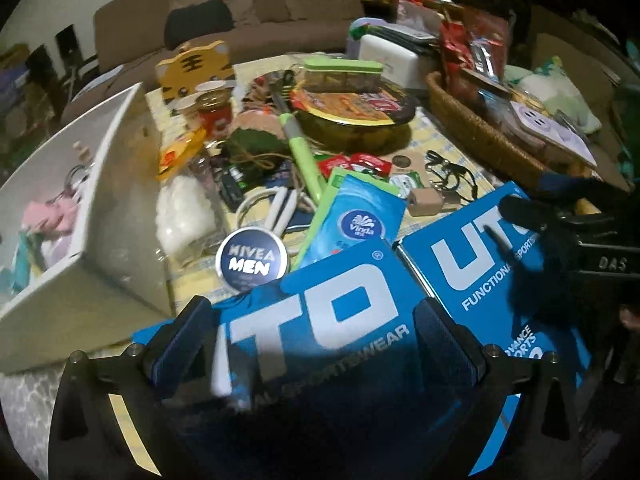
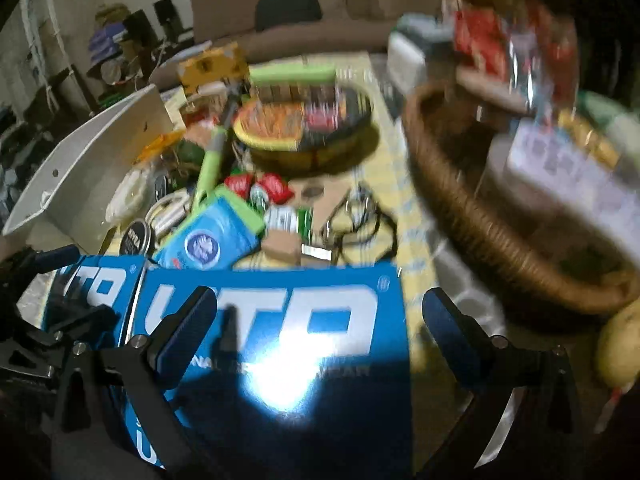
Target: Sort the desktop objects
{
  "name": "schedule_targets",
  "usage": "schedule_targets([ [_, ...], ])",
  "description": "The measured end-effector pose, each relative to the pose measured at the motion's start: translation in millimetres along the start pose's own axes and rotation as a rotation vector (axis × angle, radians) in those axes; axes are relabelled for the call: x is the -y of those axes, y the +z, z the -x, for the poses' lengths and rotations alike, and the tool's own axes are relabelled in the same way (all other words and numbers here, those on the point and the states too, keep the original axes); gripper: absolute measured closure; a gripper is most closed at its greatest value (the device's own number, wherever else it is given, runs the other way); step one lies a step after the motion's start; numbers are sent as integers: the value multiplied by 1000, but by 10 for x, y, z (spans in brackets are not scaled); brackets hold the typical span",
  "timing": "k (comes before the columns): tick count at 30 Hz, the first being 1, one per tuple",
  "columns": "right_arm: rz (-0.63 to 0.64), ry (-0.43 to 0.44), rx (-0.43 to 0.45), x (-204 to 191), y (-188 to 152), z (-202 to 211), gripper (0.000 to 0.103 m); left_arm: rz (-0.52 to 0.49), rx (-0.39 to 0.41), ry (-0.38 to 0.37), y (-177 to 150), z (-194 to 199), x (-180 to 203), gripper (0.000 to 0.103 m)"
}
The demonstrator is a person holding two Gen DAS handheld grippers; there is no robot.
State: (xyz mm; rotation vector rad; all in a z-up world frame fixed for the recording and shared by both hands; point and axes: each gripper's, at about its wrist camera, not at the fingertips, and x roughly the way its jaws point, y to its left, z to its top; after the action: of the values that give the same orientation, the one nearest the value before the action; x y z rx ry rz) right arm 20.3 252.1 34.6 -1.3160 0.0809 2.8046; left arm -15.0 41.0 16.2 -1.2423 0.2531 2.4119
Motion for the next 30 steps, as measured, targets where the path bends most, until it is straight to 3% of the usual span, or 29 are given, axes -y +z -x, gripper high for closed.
schedule_targets([
  [3, 74, 13, 39, -212, 51, 100, 0, 76, 20, 17, 24, 107, -79, 0],
  [6, 92, 44, -26, -372, 23, -34, 0, 142, 7, 33, 23, 32, -136, 0],
  [8, 79, 18, -68, -401, -23, -151, 0, 187, -20, 55, -15, -93, -183, 0],
  [10, 55, 6, -90, -385, -50, -250, 0, 186, 10, 109, -41, -132, -191, 0],
  [15, 34, -9, -88, -361, -63, -293, 0, 218, 42, 148, -64, -152, -188, 0],
  [30, 24, -24, -85, -375, -29, -293, 0, 215, 40, 148, -70, -151, -173, 0],
])
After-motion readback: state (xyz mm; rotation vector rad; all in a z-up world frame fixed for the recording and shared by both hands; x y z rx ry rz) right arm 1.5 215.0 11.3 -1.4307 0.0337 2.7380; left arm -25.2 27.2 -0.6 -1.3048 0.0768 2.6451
